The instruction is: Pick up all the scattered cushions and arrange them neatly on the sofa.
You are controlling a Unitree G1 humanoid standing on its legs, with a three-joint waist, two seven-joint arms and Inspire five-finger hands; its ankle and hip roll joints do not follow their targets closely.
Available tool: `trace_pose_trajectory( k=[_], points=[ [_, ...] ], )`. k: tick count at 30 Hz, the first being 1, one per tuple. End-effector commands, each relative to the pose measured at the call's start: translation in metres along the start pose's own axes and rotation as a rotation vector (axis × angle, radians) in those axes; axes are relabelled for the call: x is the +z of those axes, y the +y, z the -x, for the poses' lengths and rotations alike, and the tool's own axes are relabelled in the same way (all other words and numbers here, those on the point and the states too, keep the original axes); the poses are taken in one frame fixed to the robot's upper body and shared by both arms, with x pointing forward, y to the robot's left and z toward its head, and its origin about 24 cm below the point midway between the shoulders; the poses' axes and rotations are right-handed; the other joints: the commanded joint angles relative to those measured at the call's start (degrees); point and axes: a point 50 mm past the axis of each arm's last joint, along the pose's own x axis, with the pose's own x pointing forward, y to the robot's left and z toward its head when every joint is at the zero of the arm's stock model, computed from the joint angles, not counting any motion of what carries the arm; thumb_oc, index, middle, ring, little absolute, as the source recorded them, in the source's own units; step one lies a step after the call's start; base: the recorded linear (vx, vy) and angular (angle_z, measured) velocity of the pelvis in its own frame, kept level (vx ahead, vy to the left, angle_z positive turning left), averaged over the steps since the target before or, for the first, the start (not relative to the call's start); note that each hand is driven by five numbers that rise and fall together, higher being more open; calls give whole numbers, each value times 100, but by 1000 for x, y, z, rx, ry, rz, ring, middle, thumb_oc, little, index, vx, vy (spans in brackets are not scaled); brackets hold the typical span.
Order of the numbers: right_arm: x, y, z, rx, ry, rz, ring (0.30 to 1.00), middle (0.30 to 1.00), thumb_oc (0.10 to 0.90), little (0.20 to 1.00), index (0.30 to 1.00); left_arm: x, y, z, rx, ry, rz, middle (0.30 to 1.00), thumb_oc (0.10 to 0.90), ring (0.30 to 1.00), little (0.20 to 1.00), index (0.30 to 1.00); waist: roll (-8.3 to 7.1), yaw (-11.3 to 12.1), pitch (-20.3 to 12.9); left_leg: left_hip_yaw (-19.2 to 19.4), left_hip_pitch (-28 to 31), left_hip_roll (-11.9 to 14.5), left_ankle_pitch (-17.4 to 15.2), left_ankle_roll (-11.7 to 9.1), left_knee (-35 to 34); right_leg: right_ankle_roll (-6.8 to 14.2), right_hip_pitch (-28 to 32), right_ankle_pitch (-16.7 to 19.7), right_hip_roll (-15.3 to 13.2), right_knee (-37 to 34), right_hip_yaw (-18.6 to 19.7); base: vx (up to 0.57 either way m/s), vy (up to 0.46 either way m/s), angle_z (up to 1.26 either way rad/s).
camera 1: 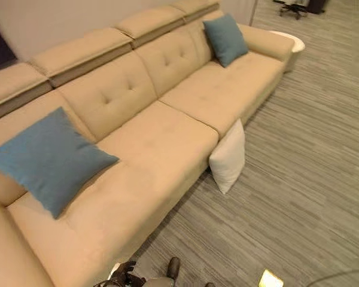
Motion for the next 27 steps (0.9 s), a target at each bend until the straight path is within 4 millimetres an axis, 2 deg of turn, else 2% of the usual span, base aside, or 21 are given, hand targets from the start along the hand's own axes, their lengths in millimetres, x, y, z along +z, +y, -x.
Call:
trace_pose_trajectory(
  k=[1, 3, 4, 5, 6, 8, 11, 13, 15, 16, 17, 18, 20, 22, 23, 24, 25, 27],
  points=[
    [-2, -17, -1, -58, -4, 8, 900, 900, 800, 900, 900, 24, -7, -3, -22, -75, 33, 900, 800, 900, 900, 900, -3, 143, -156, -33, -229, -134, -492, 1, 408, 585, 228, -416, 199, 487, -219, 148, 133, -125],
    [10, -14, -2, -43, -48, 13, 900, 900, 800, 900, 900, 27, 0, -4, 1, -87, 61, 900, 800, 900, 900, 900, 43, 147, -44, 199, -44, 25, -513, 108, 349, 766, -274, -260, 41, 1489, -239, 114, 133, -53],
    [21, -12, -3, -34, -88, 21, 900, 900, 800, 900, 900, 30, 4, -4, 13, -99, 61, 900, 800, 900, 900, 900, 95, 114, 56, 370, 108, 142, -575, 171, 325, 849, -688, -82, -138, 2084, -512, 75, 63, -86],
    [22, -12, -3, -34, -88, 21, 900, 900, 800, 900, 900, 30, 4, -4, 13, -99, 62, 900, 800, 900, 900, 900, 89, 118, 58, 377, 107, 136, -577, 172, 327, 851, -701, -95, -144, 2109, -504, 87, 42, -97],
    [25, -10, -3, -30, -100, 24, 900, 900, 800, 900, 900, 31, 6, -4, 17, -102, 62, 900, 800, 900, 900, 900, 107, 113, 88, 452, 195, 176, -634, 184, 322, 834, -806, -57, -278, 2174, -725, 79, -1, -63],
    [32, -9, -3, -27, -124, 43, 900, 900, 800, 900, 900, 29, 9, -4, 31, -97, 73, 900, 800, 900, 900, 900, 112, 124, 106, 594, 352, 237, -768, 188, 302, 726, -999, 58, -485, 1945, -1149, 143, -33, -25],
    [39, -8, -3, -24, -139, 55, 900, 900, 800, 900, 900, 29, 10, -5, 38, -95, 99, 900, 800, 900, 900, 900, 46, 75, 100, 678, 668, 213, -932, 171, 145, 719, -1252, 370, -508, 1165, -1484, 245, -103, -46],
    [38, -7, -3, -21, -134, 63, 900, 900, 800, 900, 900, 32, 9, -5, 33, -101, 92, 900, 800, 900, 900, 900, 29, -44, 135, 610, 883, 198, -1033, 108, 53, 816, -1483, 576, -454, 679, -1505, 276, -138, -29],
    [32, -7, -3, -18, -113, 68, 900, 900, 800, 900, 900, 31, 5, -5, 18, -97, 63, 900, 800, 900, 900, 900, -13, -110, 124, 529, 1071, 180, -1145, 45, -17, 881, -1415, 660, -429, 415, -1487, 338, -216, 20],
    [23, -6, -2, -14, -93, 78, 900, 900, 800, 900, 900, 26, 1, -4, 5, -82, 44, 900, 800, 900, 900, 900, -42, -129, 45, 516, 1266, 234, -1256, -4, -75, 843, -1276, 752, -445, 364, -1499, 495, -362, 43],
    [17, -8, -2, -14, -75, 86, 900, 900, 800, 900, 900, 23, -3, -4, -7, -72, 31, 900, 800, 900, 900, 900, -5, -161, -7, 508, 1402, 415, -1368, -116, 28, 763, -1132, 674, -394, 444, -1441, 379, -280, 44],
    [18, -8, -2, -14, -76, 86, 900, 900, 800, 900, 900, 23, -3, -4, -7, -72, 31, 900, 800, 900, 900, 900, -23, -175, -21, 496, 1374, 396, -1346, -111, 26, 765, -1152, 686, -415, 438, -1447, 279, -258, 22],
    [17, -8, -2, -11, -71, 94, 900, 900, 800, 900, 900, 20, -6, -3, -15, -62, 28, 900, 800, 900, 900, 900, -33, -162, -47, 535, 1303, 540, -1347, -262, 432, 650, -962, 559, -358, 447, -1414, 187, -249, 18],
    [24, -9, -3, -10, -90, 84, 900, 900, 800, 900, 900, 23, -8, -4, -25, -66, 18, 900, 800, 900, 900, 900, -81, -131, 70, 504, 739, 673, -905, -387, 1695, 493, -750, 423, -289, 425, -1323, 130, -325, 2],
    [29, -9, -3, -12, -108, 71, 900, 900, 800, 900, 900, 27, -8, -4, -27, -77, 15, 900, 800, 900, 900, 900, -126, -82, 170, 425, 361, 696, -661, -373, 2349, 392, -669, 361, -252, 425, -1301, 84, -309, -1],
    [31, -10, -3, -15, -115, 64, 900, 900, 800, 900, 900, 29, -8, -4, -27, -86, 16, 900, 800, 900, 900, 900, -167, -46, 225, 418, 168, 695, -559, -331, 2679, 336, -592, 304, -235, 393, -1247, 106, -297, -32],
    [33, -13, -3, -21, -118, 61, 900, 900, 800, 900, 900, 31, -9, -4, -33, -94, 11, 900, 800, 900, 900, 900, -196, -9, 276, 408, -90, 684, -547, -287, 3033, 282, -513, 236, -199, 373, -1203, 136, -219, -37],
    [34, -17, -4, -34, -122, 65, 900, 900, 800, 900, 900, 36, -12, -4, -40, -109, 2, 900, 800, 900, 900, 900, -173, 56, 319, 389, -321, 558, -778, -196, 2972, 247, -341, 131, -93, 343, -1066, 211, -155, -26]
  ],
)
